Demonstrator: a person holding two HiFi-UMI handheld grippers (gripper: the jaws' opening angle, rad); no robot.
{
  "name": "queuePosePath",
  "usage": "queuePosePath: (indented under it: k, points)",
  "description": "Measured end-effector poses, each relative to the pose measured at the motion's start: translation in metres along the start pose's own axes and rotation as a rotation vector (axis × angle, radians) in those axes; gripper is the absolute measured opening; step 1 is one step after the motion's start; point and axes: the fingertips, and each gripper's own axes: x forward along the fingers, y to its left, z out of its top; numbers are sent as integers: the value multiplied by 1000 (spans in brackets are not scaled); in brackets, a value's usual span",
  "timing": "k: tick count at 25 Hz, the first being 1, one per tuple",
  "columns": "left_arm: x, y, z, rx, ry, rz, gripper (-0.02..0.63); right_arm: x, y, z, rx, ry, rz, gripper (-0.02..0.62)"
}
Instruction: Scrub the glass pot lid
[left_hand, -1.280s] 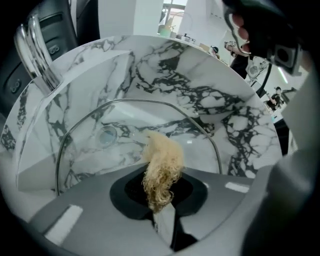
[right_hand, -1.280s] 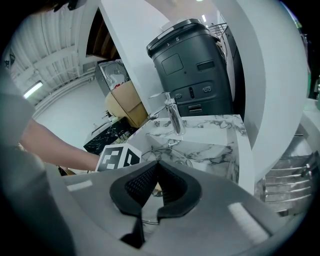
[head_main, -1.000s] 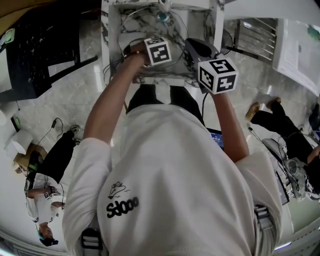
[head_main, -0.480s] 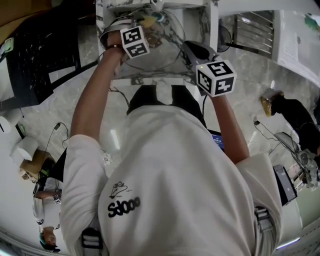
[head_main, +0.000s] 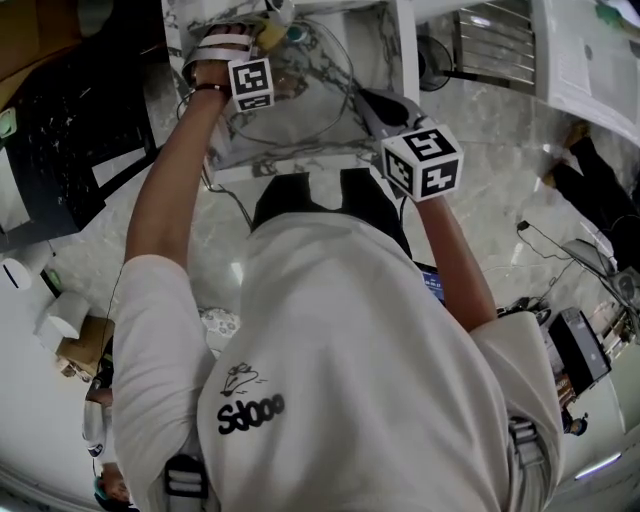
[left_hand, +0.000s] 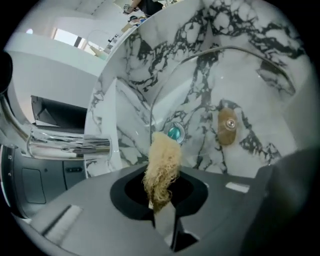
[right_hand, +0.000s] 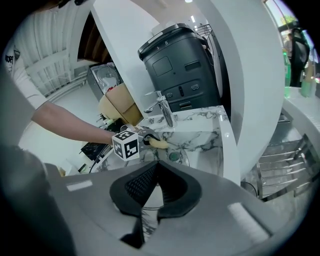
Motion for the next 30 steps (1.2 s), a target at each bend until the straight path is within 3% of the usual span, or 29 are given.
queuePosePath:
  k: [8, 13, 17, 26, 30]
  points:
    - [10, -26, -20, 50, 100, -146, 43, 4, -1, 8, 4, -9, 0, 3]
    - [-5, -62, -37, 143, 172, -394, 43, 6, 4, 12, -12, -15, 14, 3]
    - [-26, -92, -47, 163, 231, -585, 43, 6, 9, 12, -20, -16, 25, 3]
    - [-71, -145, -56, 222, 352, -899, 43, 2, 16, 4, -26, -18, 33, 3]
    - [-85, -161, -49, 174, 364, -984, 41, -2, 19, 0, -27, -16, 34, 3]
